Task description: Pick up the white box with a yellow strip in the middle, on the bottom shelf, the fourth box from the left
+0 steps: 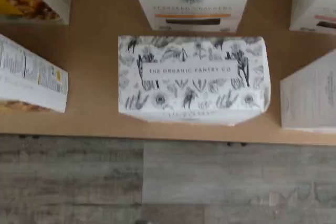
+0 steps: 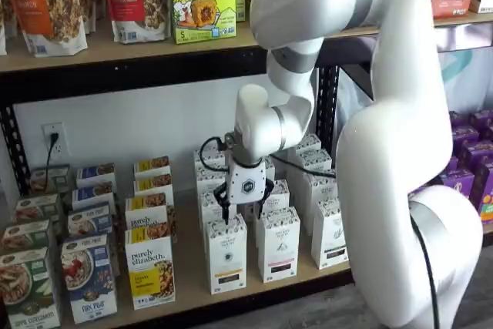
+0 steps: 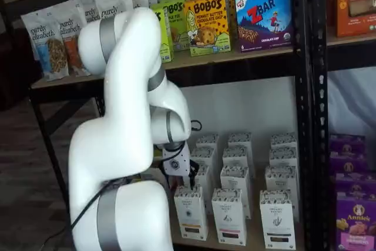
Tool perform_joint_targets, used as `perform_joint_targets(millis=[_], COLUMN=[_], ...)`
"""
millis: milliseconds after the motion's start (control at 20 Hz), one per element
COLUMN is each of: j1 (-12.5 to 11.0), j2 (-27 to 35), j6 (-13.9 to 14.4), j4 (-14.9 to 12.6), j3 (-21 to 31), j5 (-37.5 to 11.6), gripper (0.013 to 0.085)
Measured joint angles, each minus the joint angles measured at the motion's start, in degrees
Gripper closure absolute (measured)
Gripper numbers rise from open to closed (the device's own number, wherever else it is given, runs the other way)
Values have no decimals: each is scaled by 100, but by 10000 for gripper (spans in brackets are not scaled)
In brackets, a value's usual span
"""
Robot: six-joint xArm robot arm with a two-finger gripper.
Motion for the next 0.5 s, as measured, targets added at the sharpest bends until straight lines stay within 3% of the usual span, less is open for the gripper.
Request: perform_joint_targets(millis=[500], j1=[-62], j2=[787], j6=[56], j4=[-121], j3=[-922], j5=[93], gripper=[130])
